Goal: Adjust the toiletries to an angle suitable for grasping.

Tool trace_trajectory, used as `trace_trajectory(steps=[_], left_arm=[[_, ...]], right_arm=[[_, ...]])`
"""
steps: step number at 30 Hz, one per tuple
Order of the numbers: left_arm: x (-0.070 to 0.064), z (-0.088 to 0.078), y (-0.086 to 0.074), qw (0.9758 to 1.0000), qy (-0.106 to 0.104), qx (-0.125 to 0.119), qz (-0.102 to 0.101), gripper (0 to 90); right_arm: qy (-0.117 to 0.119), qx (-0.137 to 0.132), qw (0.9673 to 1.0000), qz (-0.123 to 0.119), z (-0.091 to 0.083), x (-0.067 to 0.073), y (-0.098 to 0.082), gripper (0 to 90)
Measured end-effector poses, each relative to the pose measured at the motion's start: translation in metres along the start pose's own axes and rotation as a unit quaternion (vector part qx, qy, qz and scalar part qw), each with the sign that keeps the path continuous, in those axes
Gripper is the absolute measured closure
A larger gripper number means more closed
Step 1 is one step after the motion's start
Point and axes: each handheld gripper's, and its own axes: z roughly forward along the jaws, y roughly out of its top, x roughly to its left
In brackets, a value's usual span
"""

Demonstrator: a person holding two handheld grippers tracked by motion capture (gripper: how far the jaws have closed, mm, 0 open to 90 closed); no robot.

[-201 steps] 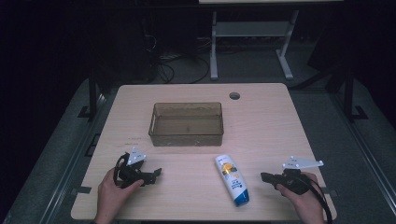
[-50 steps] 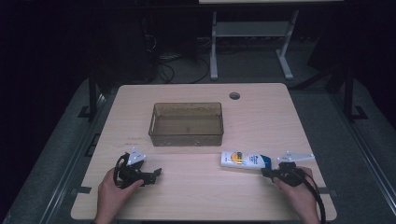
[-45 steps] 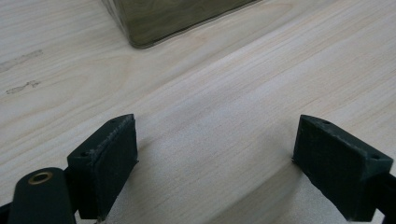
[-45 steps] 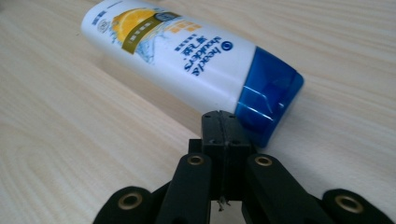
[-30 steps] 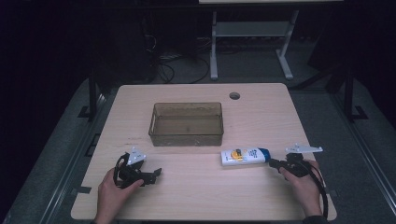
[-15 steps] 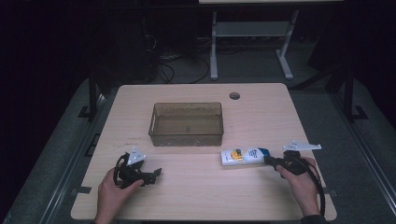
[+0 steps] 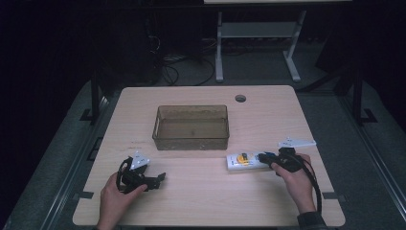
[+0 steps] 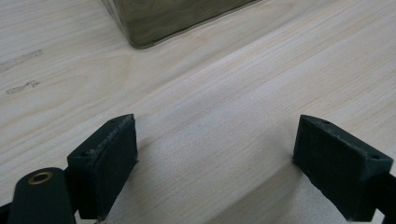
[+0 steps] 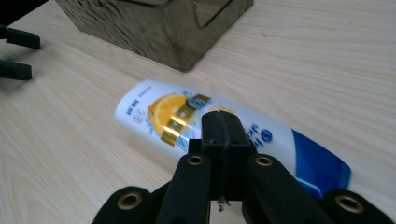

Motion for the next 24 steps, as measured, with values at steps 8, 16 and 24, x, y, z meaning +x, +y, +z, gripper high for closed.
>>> trace_trajectory(steps=[8, 16, 24], left_arm=[[0.000, 0.000, 0.000, 1.0000, 0.000, -0.001, -0.001, 12.4], [0.000, 0.000, 0.000, 1.0000, 0.000, -0.001, -0.001, 12.5], [0.000, 0.000, 0.000, 1.0000, 0.000, -0.001, -0.001, 12.5]], right_arm=[[0.009, -0.005, 0.9999, -0.010, 0.010, 0.009, 0.012, 89.9], [0.023, -0.001, 0.9995, -0.021, 0.026, 0.020, 0.026, 89.9], [0.037, 0.010, 0.9989, -0.028, 0.049, 0.031, 0.034, 90.0]])
